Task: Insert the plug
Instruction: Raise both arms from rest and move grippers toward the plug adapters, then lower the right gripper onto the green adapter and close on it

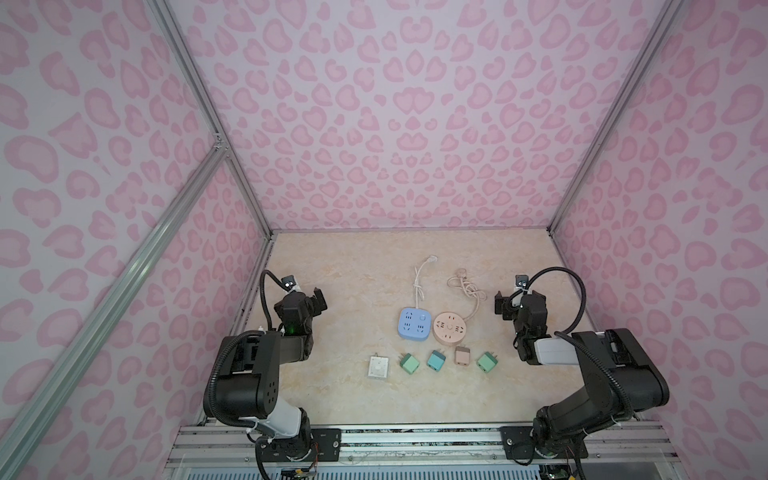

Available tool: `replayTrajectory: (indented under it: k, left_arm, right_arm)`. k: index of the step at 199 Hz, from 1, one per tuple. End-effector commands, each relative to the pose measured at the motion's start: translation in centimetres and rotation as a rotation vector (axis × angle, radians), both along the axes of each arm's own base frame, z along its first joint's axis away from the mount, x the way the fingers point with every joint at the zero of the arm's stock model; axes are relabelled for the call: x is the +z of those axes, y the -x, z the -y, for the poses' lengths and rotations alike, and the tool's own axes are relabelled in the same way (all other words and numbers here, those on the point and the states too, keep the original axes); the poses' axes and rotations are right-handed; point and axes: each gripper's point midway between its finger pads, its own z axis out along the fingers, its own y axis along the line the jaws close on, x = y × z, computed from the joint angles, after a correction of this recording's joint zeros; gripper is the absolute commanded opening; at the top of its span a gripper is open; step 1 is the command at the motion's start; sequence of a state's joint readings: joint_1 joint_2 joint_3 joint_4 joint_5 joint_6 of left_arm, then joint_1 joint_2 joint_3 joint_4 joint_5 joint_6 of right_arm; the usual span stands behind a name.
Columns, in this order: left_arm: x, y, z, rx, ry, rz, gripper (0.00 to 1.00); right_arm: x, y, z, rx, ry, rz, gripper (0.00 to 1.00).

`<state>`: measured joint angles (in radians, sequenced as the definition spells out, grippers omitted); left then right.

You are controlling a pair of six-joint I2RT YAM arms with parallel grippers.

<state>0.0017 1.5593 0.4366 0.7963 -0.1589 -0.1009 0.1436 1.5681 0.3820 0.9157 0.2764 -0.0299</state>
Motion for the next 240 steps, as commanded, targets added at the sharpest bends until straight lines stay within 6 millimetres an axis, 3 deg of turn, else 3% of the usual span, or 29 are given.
replayTrajectory:
  k: [1, 24, 60, 78, 97, 129, 146, 170, 199, 240]
  left_arm:
    - [0.4, -0.1, 0.0, -0.004, -0.007, 0.010, 0.98]
    - [1.0, -0.4, 0.7, -0.036, -0.025, -0.002, 0.99]
    - [4.6, -1.2, 1.6, 0.015, -0.080, -0.121, 0.98]
    - [6.6, -0.8, 1.1, 0.119, 0.023, -0.095, 0.98]
    - [7.4, 0.6, 1.2, 0.203, 0.166, -0.128, 0.98]
    - [8.1, 3.4, 4.7, 0.099, 0.215, -0.224, 0.97]
    - [8.7, 4.8, 8.1, 0.002, 0.239, -0.241, 0.98]
    - [9.5, 7.4, 11.6, -0.106, 0.236, -0.272, 0.98]
    - [10.1, 10.4, 13.6, -0.204, 0.277, -0.286, 0.99]
    - [9.0, 13.7, 15.4, -0.284, 0.346, -0.344, 0.99]
  right_arm:
    - [0.2, -0.1, -0.1, 0.001, -0.008, 0.010, 1.00]
    - [1.4, 0.2, 0.9, -0.082, 0.017, 0.023, 1.00]
    - [5.3, -0.6, 1.7, -0.191, 0.031, -0.103, 1.00]
    - [6.4, -0.3, 0.9, -0.171, 0.016, -0.200, 1.00]
    - [7.1, 0.9, -1.0, -0.160, 0.024, -0.263, 1.00]
    - [7.0, 5.3, -5.1, -0.122, -0.004, -0.376, 0.98]
    - [6.3, 8.8, -6.0, -0.140, -0.089, -0.458, 0.93]
    - [5.3, 13.5, -6.1, -0.155, -0.173, -0.532, 0.80]
    - [4.4, 17.9, -5.4, -0.186, -0.286, -0.556, 0.68]
    - [2.6, 21.3, -5.6, -0.156, -0.334, -0.635, 0.70]
